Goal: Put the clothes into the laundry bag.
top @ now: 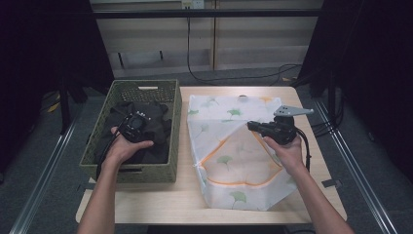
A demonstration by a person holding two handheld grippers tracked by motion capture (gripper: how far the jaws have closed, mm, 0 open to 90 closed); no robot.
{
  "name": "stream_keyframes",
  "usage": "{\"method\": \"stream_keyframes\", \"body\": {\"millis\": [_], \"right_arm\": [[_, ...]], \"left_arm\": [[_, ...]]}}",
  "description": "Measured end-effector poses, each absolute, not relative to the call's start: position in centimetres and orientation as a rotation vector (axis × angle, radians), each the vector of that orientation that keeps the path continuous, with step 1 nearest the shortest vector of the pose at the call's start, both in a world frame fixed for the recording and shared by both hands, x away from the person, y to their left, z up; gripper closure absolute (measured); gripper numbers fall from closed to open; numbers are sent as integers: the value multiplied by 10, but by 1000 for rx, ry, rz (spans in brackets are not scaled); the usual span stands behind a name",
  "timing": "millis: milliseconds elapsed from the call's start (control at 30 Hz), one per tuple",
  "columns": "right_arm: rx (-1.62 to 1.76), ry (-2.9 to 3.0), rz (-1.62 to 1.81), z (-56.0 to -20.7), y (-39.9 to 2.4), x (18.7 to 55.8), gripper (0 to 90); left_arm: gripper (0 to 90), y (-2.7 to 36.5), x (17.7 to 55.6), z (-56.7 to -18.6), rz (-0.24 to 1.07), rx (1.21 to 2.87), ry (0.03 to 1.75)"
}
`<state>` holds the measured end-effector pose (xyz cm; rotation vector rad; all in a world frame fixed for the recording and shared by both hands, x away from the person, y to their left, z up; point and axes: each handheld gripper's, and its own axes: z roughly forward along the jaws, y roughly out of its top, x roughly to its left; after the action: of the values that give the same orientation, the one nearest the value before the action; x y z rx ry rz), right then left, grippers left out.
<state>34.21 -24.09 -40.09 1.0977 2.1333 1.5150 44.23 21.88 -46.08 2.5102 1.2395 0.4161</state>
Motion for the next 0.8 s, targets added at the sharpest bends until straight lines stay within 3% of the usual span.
{"method": "stream_keyframes", "body": {"millis": [233,333,600,667,733,800], "right_arm": [[1092,2144,1512,-402,-238,344,897],[1088,2147,1508,-402,-237,343,897],[1090,2146,1503,-403,-239,341,897],[1101,2146,1497,-404,-240,340,897],[1099,2148,1494,-404,-240,340,897],[1093,2146,1498,-402,-239,340,897]], "left_arm": [[0,219,442,-464,385,2531,1221],[10,215,440,-466,358,2626,1213],[180,210,442,-464,404,2746,1220],[305,210,441,-461,458,2762,1236],[333,211,441,-459,467,2764,1250],[465,212,441,-456,505,2764,1260]]}}
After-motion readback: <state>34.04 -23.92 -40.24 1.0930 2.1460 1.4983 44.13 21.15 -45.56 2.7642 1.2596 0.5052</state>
